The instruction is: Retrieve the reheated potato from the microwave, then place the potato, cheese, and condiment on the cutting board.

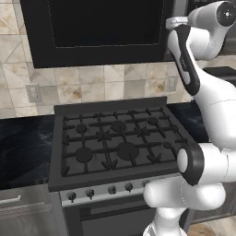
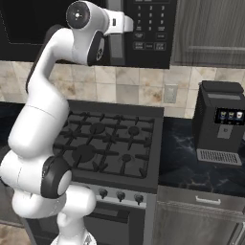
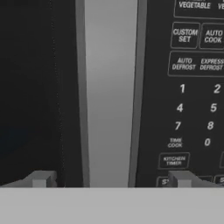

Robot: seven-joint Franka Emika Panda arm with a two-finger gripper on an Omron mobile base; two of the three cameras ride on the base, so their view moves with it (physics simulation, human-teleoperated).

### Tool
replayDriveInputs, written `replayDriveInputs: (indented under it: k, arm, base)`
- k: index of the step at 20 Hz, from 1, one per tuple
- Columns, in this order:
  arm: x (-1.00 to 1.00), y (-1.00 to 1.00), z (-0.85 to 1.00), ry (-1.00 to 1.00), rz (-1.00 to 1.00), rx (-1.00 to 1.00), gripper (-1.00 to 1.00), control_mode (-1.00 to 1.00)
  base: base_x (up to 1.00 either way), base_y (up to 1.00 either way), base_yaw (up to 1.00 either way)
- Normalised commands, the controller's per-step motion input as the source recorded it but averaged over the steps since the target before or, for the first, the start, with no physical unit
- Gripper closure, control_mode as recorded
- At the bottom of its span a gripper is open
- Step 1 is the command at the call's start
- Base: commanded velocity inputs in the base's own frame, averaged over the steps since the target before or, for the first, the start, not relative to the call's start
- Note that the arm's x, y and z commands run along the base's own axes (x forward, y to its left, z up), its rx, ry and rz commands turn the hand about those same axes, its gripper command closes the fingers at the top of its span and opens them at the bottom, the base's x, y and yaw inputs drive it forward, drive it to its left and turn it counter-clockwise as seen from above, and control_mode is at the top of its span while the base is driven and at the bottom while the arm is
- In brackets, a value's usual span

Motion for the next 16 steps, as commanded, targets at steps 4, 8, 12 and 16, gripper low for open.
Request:
replayDriveInputs:
  k: [4, 8, 12, 16]
  arm:
    - [0.37, 0.02, 0.08, 0.0, -0.02, 0.0, -1.0, -1.0]
    - [0.35, 0.0, 0.02, 0.0, 0.0, 0.0, -1.0, -1.0]
    - [0.38, 0.0, 0.0, 0.0, 0.0, 0.0, -1.0, -1.0]
    - [0.41, 0.0, -0.03, 0.0, 0.0, 0.0, -1.0, -1.0]
  base:
    - [0.0, 0.0, 0.0]
    - [0.0, 0.0, 0.0]
    - [0.0, 0.0, 0.0]
    - [0.0, 0.0, 0.0]
